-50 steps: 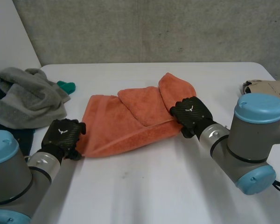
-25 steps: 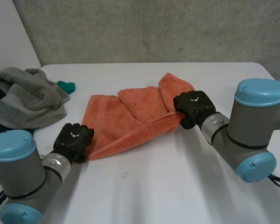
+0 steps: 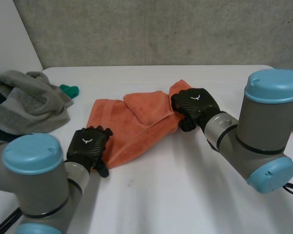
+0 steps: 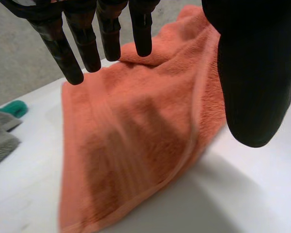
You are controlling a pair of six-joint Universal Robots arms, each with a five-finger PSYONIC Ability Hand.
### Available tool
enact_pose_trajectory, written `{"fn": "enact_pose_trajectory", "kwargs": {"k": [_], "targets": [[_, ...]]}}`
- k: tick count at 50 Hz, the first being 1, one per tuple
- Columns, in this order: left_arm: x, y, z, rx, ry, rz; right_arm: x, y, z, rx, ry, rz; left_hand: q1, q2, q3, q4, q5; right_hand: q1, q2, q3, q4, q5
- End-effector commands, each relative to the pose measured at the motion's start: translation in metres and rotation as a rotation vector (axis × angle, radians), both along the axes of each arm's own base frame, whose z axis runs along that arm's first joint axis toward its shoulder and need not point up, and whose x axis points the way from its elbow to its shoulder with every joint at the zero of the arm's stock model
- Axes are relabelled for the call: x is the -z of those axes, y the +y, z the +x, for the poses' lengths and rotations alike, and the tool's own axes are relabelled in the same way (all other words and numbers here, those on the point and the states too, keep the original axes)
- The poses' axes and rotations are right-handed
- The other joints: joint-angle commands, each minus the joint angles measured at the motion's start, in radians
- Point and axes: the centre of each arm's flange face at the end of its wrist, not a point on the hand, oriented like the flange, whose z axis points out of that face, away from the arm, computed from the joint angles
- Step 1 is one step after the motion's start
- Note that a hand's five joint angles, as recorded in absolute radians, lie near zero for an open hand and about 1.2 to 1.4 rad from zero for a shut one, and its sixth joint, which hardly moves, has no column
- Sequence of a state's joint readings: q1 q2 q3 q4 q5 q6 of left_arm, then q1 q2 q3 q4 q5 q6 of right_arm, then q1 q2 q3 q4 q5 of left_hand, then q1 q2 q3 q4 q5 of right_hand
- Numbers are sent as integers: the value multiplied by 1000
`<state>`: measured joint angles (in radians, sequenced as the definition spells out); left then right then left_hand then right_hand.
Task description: Fold the laundry.
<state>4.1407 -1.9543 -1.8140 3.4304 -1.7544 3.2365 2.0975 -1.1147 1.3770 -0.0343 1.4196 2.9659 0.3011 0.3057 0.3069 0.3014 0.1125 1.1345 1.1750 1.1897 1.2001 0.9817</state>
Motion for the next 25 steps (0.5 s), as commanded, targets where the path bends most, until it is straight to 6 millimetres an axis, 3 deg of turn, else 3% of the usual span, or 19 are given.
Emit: {"fn": "enact_pose_trajectory", "kwargs": {"k": [1,8,11,12,14,18,19,23,25], "targets": [[9,-5,-25,21,20,24,-35,23,5,-34,-88,-12,15,10,9,15,29,262,221,207,196,240],[13,-14,-37,-24,56,60,-73,40,1,-47,-185,-55,188,183,182,187,202,262,221,207,196,240],[14,-13,-37,-38,51,78,-81,43,0,-49,-205,-70,694,690,688,694,708,262,221,207,196,240],[13,-15,-34,-64,46,74,-83,43,-2,-47,-207,-81,1091,1087,1085,1091,1105,262,221,207,196,240],[7,-20,-28,-114,49,45,-83,42,-3,-46,-197,-92,1095,1091,1089,1095,1109,262,221,207,196,240],[-27,-31,-1,-266,63,-68,-67,24,-11,-12,-97,-118,1095,1091,1089,1095,1109,262,221,207,196,240],[-45,-30,6,-271,79,-113,-58,16,-17,-1,-19,-132,1095,1091,1089,1095,1109,262,221,207,196,240],[-76,-18,13,-165,65,-182,-30,5,-26,-18,211,-142,1095,1091,1089,1095,1109,262,221,207,196,240],[-81,-16,14,-104,42,-195,-20,2,-30,-32,303,-140,1095,1091,1089,1095,1109,262,221,207,196,240]]}}
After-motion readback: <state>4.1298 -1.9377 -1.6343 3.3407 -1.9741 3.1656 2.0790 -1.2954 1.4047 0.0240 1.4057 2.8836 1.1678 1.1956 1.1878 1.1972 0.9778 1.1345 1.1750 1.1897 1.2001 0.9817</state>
